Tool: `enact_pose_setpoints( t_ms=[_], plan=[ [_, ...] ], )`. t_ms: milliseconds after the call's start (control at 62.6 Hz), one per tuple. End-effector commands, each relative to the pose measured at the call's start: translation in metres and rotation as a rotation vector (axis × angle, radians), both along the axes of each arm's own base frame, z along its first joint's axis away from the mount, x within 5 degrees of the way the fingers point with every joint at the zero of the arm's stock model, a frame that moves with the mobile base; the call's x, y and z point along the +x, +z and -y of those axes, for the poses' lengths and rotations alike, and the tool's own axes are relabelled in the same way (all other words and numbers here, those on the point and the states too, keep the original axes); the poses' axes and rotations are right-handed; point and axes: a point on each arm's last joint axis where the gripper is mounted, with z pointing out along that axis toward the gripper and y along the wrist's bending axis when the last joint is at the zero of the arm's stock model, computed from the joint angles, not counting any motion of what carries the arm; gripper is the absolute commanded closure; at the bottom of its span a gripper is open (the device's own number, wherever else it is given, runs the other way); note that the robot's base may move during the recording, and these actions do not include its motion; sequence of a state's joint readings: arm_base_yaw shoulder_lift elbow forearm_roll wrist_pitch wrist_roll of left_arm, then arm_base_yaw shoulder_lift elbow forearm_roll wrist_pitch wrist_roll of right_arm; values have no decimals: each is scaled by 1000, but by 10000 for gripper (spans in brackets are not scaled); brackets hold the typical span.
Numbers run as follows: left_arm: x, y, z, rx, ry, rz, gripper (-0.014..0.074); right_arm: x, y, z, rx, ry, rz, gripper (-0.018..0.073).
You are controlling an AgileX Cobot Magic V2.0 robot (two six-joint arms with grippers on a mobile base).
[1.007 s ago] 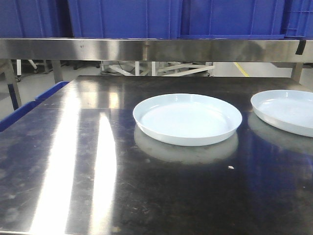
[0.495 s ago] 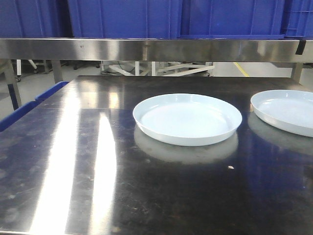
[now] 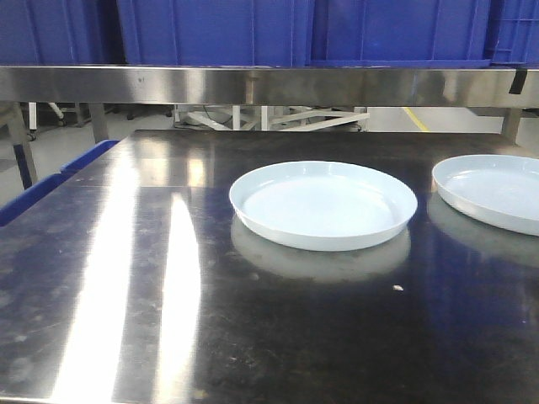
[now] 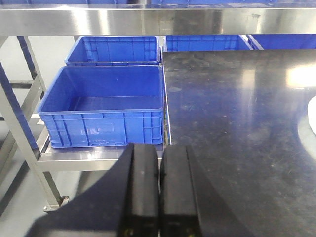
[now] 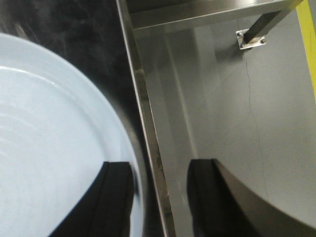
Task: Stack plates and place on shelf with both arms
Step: 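Close the right gripper on the second white plate's rim, then lift the plate with the right gripper over the center plate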
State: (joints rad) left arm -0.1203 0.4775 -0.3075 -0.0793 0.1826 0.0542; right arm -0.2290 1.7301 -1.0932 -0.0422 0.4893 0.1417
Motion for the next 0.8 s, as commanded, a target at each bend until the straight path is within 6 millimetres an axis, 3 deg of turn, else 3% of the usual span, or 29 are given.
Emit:
enact_pose_setpoints(
  t_ms=[0, 240, 320, 415, 591, 783],
  plan=[
    [2, 18, 0, -15, 8, 111, 510, 6, 22, 3, -37, 12, 98, 177],
    [2, 18, 0, -15, 8, 111, 510, 8, 16, 2, -33, 14, 85, 209],
    [2, 18, 0, -15, 8, 111, 510, 8, 17, 2, -33, 14, 87, 307],
    [2, 18, 0, -15, 8, 111, 510, 7, 21, 2, -37, 14, 100, 517],
    [2, 18, 0, -15, 8, 111, 510, 9, 45, 3, -48, 12, 142, 507],
    [2, 18, 0, -15, 8, 111, 510, 6, 94, 2, -73, 8, 252, 507]
  ],
)
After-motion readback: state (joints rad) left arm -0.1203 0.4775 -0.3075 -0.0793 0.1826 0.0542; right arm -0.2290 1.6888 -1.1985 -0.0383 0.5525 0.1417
